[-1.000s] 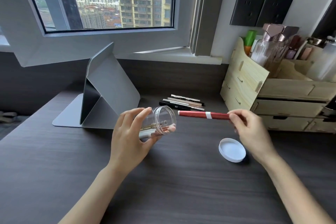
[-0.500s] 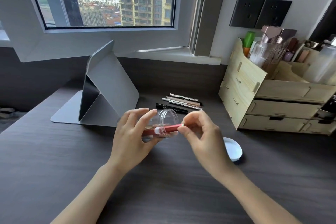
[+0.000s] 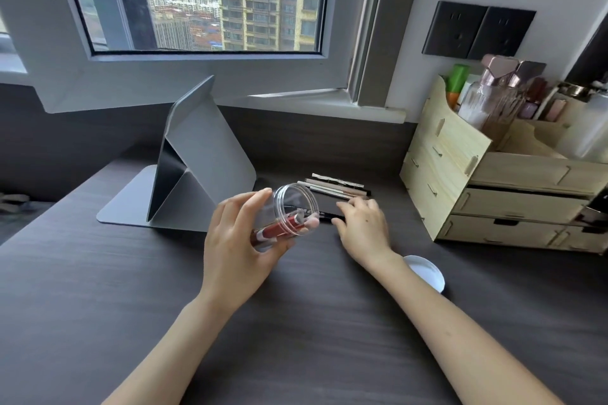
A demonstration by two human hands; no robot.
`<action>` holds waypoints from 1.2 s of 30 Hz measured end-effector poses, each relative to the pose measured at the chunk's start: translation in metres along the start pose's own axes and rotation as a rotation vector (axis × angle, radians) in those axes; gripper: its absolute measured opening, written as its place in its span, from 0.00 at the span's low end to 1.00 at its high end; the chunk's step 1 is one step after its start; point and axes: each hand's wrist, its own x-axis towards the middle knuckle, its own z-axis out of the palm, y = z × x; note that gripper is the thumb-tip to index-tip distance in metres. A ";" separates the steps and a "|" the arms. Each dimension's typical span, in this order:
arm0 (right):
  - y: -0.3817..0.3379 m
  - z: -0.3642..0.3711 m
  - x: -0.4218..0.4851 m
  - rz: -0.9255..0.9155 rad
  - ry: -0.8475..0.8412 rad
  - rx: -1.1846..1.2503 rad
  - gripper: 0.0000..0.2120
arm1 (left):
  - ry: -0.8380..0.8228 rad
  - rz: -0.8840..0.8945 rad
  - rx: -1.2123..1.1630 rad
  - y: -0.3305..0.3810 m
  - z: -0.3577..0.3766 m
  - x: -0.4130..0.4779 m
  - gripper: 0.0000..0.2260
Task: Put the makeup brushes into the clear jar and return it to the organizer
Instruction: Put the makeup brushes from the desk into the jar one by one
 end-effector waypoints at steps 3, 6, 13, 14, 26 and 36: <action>0.001 0.009 0.006 0.004 -0.017 -0.045 0.14 | 0.004 -0.020 -0.009 -0.001 -0.002 0.001 0.29; 0.001 0.013 0.007 -0.023 0.008 -0.018 0.11 | -0.007 -0.018 -0.011 0.000 -0.002 0.001 0.29; 0.017 -0.027 -0.009 0.233 0.144 0.740 0.05 | -0.011 -0.021 -0.010 -0.001 -0.002 0.001 0.30; 0.022 -0.038 -0.015 0.281 0.125 0.910 0.05 | -0.012 -0.022 -0.009 -0.001 -0.002 0.000 0.30; -0.006 -0.111 -0.078 -0.186 0.195 0.582 0.05 | -0.055 0.156 0.019 0.003 0.003 -0.005 0.27; -0.039 -0.071 -0.059 -0.371 0.389 0.361 0.11 | -0.093 0.248 -0.016 0.003 0.006 -0.007 0.26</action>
